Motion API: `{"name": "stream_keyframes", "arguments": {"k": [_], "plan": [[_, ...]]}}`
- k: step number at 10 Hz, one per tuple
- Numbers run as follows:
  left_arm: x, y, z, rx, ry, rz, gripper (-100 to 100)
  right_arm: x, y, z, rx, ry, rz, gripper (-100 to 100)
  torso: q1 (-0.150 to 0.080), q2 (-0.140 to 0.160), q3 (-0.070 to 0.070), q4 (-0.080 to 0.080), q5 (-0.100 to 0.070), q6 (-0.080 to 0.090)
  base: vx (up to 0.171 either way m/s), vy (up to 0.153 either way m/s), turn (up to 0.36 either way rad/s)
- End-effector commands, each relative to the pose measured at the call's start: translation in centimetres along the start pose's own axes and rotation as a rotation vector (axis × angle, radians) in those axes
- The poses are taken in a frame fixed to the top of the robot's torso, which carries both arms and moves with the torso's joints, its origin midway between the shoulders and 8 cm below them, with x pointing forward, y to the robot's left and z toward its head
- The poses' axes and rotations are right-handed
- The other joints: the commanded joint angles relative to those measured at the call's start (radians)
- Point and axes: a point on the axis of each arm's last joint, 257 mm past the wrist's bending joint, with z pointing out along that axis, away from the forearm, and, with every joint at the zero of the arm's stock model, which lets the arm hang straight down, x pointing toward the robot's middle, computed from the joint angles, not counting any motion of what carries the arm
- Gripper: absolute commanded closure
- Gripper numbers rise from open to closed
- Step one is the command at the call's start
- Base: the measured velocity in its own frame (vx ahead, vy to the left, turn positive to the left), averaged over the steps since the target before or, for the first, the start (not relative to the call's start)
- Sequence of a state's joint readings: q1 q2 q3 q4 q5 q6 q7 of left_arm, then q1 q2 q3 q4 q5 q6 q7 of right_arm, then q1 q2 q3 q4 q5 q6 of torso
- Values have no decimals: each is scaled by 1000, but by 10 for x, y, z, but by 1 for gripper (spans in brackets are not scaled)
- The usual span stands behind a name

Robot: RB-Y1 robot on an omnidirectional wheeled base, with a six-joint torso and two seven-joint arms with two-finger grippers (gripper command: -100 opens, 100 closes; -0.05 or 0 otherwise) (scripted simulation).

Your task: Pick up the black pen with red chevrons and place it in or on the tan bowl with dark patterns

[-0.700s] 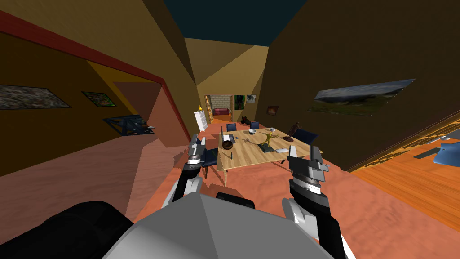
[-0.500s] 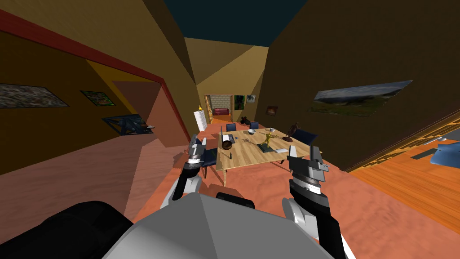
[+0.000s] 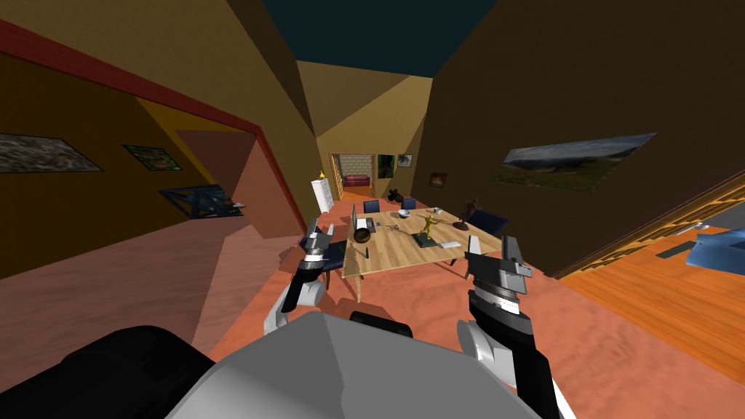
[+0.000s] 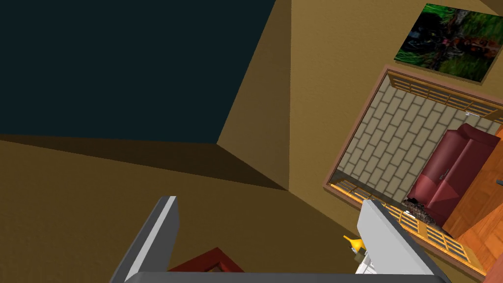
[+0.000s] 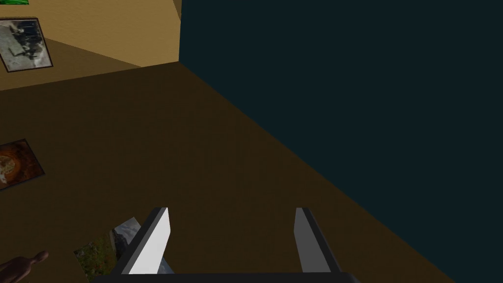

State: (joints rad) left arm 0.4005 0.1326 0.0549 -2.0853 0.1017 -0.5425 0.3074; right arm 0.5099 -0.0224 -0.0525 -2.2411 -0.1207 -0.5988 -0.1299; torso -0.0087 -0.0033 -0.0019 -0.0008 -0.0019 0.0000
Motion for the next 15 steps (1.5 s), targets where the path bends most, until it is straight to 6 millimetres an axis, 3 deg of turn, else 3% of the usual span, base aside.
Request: {"name": "stream_keyframes", "arguments": {"k": [1, 7, 12, 15], "plan": [[-17, 7, 6, 4, -23, -67, -100, 0, 0, 0, 0, 0, 0, 0, 0, 0, 0, 0, 0, 0, 40, -144, -13], [-63, 35, 5, -14, -110, -207, -100, 0, 0, 0, 0, 0, 0, 0, 2, 0, 0, 0, 0, 0, 34, -100, -12], [-127, 57, 3, 24, -248, -401, -100, 0, 0, 0, 0, 0, 0, 0, 2, 1, 0, 0, 0, 0, 38, -115, -23], [-150, 75, -7, 14, -309, -450, -100, 0, 0, 0, 0, 0, 0, 0, 3, 0, 0, 0, 0, 0, 39, -84, -15]]}}
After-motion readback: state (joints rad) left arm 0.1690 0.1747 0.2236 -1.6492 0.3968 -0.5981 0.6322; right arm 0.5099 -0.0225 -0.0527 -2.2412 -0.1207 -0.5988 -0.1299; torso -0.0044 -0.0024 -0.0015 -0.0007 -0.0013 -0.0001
